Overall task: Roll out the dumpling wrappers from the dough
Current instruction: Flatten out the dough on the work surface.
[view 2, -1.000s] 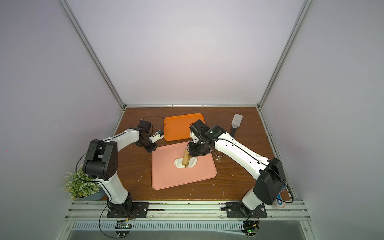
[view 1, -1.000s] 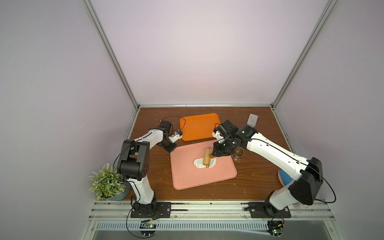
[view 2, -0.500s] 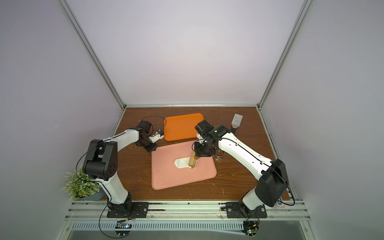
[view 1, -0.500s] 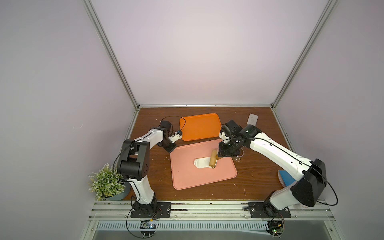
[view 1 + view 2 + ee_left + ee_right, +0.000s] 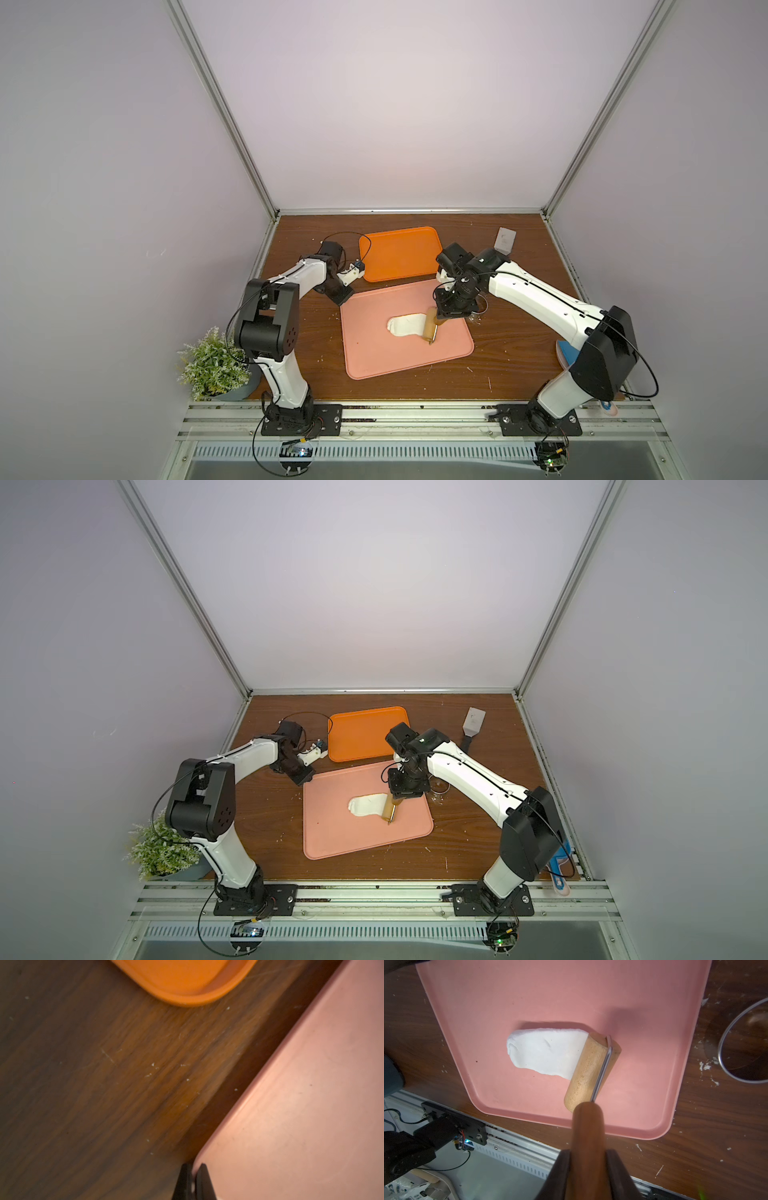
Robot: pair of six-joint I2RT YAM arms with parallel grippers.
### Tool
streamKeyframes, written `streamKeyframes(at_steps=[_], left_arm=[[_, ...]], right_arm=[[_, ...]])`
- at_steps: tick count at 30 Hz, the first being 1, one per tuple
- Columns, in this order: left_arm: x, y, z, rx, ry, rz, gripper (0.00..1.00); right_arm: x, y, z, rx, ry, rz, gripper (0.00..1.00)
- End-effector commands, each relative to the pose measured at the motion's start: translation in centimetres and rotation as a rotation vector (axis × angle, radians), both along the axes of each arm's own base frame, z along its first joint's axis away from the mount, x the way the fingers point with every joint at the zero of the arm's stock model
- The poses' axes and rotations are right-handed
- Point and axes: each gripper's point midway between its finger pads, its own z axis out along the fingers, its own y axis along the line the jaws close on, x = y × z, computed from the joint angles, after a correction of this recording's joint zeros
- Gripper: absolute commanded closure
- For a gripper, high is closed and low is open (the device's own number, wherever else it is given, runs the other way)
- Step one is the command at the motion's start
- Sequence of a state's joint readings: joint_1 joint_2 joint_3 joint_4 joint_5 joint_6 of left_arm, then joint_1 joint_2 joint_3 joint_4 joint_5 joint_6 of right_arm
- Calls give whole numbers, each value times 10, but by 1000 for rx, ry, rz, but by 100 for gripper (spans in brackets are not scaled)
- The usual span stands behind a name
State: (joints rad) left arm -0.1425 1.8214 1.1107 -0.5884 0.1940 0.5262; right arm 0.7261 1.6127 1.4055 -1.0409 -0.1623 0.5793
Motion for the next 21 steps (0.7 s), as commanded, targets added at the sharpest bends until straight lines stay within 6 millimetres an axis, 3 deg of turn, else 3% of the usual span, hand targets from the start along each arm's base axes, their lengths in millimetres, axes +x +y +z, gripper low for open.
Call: streamKeyframes(at_steps=[1, 9, 13, 21], left_arm=[[-35, 1, -67, 34, 162, -11, 100], [-35, 2, -67, 34, 162, -9, 100], [-35, 2, -67, 34, 163, -7, 100], [-35, 2, -67, 34, 164, -8, 100]], right_arm=[[6, -4, -7, -56, -5, 11, 100], [17, -4, 46, -38, -108, 37, 100], [13, 2, 59, 4, -114, 58, 100], [8, 18, 40, -2, -73, 92, 100]])
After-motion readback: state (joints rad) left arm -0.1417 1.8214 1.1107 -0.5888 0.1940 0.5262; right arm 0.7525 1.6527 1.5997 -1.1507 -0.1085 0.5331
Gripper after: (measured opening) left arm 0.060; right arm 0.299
